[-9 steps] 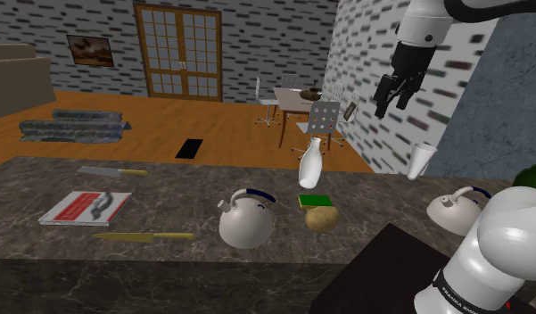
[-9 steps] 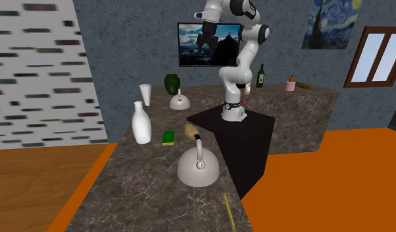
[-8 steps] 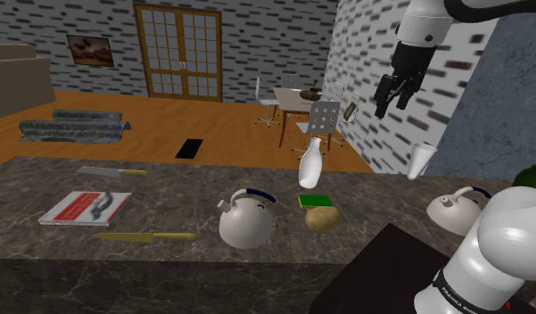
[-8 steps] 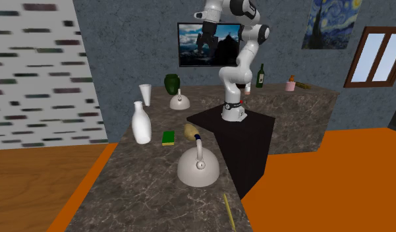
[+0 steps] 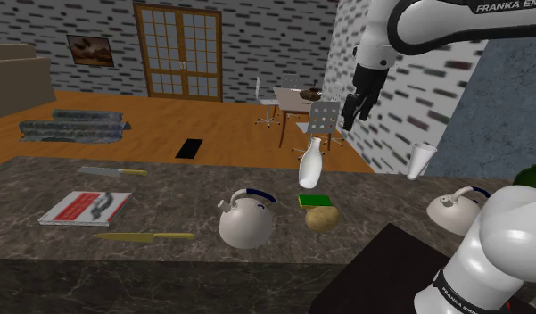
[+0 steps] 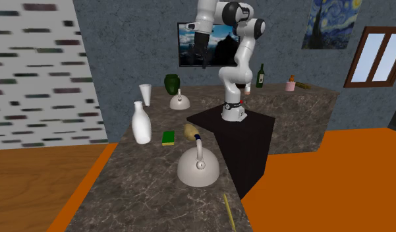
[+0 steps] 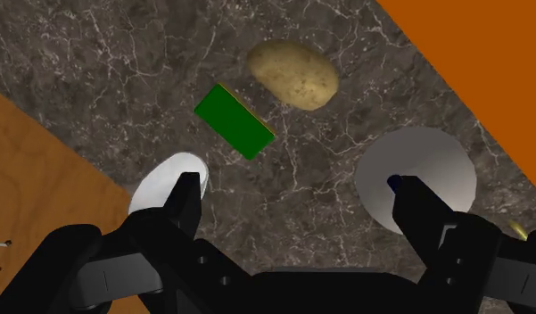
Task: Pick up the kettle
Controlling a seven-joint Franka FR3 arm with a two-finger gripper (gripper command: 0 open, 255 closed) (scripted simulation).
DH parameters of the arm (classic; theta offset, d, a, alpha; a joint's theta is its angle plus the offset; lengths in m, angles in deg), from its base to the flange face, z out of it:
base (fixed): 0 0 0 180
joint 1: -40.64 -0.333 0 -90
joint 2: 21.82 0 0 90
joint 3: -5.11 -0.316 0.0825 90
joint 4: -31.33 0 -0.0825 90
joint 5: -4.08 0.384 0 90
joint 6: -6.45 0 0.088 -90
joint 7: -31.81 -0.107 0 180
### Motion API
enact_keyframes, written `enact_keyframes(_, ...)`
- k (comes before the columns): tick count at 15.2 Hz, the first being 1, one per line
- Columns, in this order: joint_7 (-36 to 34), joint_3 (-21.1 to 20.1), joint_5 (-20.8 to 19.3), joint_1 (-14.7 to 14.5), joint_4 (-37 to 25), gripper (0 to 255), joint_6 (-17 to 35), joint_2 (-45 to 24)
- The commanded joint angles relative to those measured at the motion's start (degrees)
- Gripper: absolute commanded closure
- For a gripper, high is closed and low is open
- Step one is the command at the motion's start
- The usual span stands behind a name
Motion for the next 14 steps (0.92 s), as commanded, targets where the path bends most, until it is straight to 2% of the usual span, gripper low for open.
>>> enact_keyframes(1, 1.94, -0.04, 0.03, -0.98, -0.25, 0, 2.85, -3.22)
enact_keyframes(14, 14.07, -1.75, -0.34, -5.97, -7.48, 0, 18.3, -27.35)
